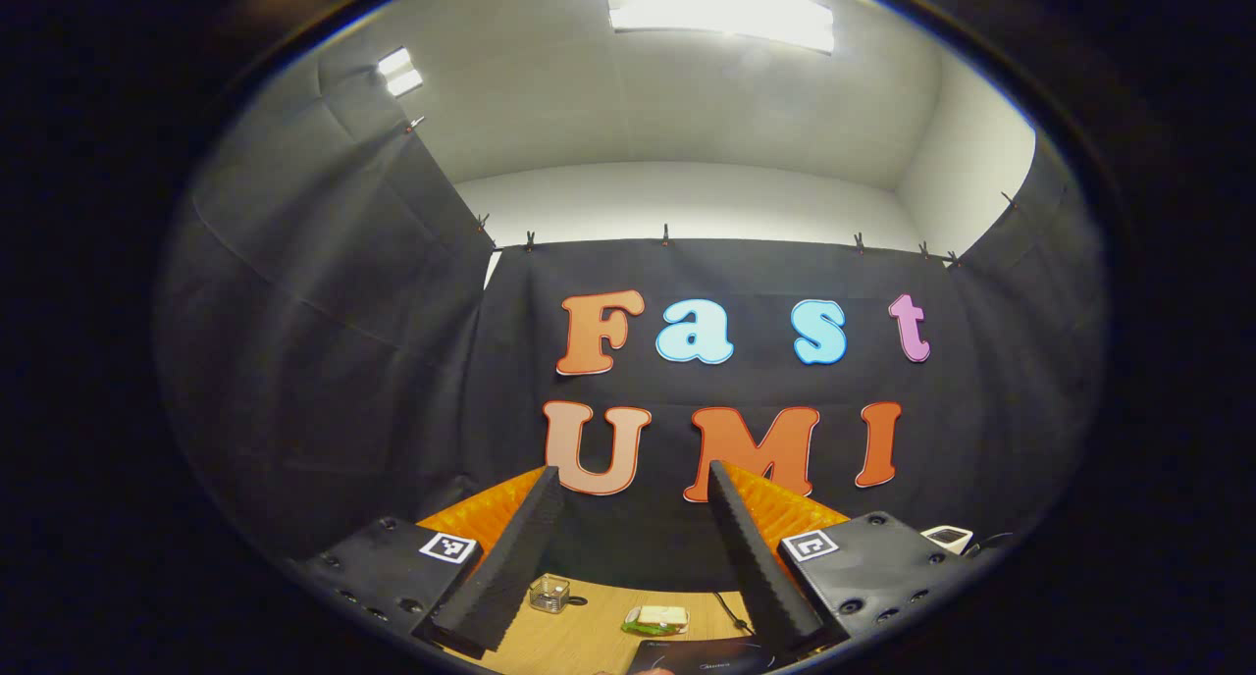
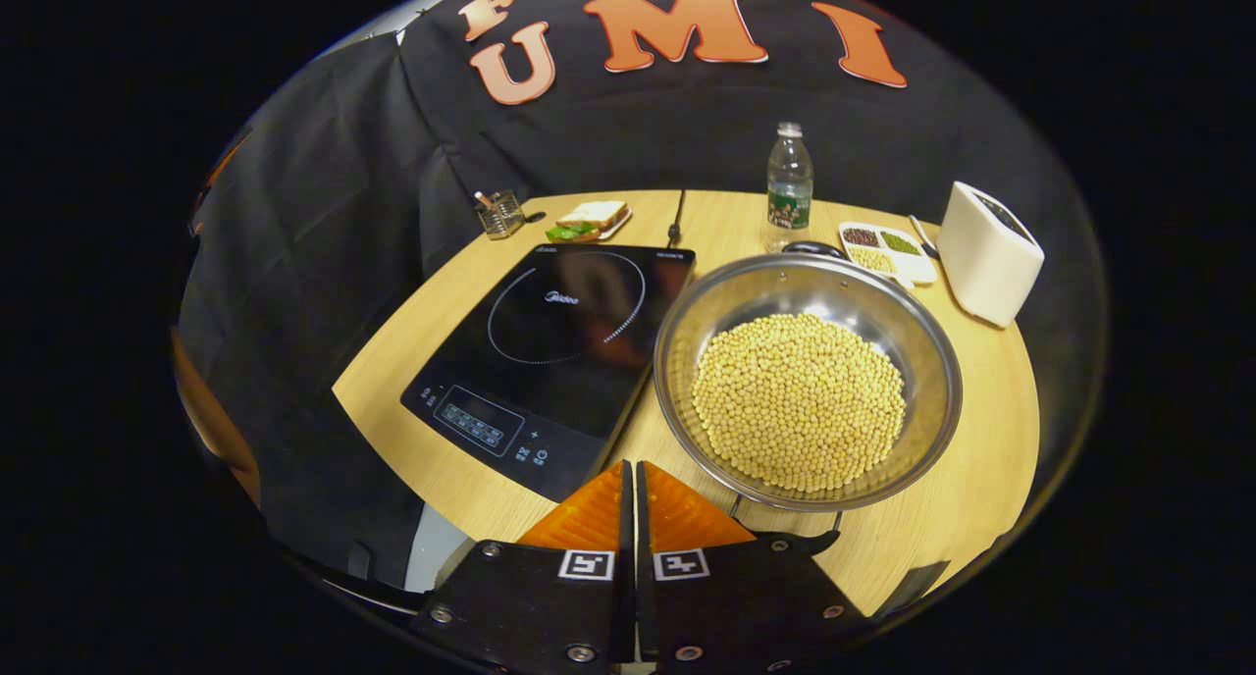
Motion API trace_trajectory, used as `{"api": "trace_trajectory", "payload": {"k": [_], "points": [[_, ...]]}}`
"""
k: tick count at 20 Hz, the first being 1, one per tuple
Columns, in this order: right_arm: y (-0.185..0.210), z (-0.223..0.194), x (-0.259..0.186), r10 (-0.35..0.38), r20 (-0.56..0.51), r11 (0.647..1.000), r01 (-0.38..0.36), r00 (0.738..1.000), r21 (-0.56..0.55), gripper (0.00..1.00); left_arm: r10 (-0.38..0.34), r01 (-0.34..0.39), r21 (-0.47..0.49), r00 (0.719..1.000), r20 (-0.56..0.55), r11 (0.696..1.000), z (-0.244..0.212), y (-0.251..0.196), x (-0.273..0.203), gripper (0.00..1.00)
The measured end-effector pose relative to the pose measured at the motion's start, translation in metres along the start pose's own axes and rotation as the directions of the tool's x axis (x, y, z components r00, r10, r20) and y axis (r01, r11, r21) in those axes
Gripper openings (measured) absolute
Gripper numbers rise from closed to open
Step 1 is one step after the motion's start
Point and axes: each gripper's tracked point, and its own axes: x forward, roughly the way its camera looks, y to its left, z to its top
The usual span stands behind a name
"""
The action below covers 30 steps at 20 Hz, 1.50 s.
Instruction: First push the handle of the pot to place it horizontally, then grasp the pot with both hands and set it on the induction cooktop.
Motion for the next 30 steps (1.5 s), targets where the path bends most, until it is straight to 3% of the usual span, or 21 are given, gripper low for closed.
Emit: {"api": "trace_trajectory", "payload": {"k": [8,16,30], "points": [[-0.020,-0.036,0.039,0.006,-0.135,0.994,0.009,0.991,0.112,0.00,0.006,-0.005,0.022,1.000,-0.028,1.000,-0.007,0.000,0.006,0.97],[-0.026,-0.039,0.045,0.038,-0.161,0.983,-0.008,0.986,0.181,0.00,0.002,0.000,0.035,0.998,-0.063,0.999,-0.013,-0.007,0.009,0.97],[-0.089,-0.047,0.032,-0.068,-0.170,0.970,0.104,0.983,0.218,0.00,-0.018,0.021,0.025,0.993,-0.116,0.999,-0.029,-0.010,0.013,0.97]]}}
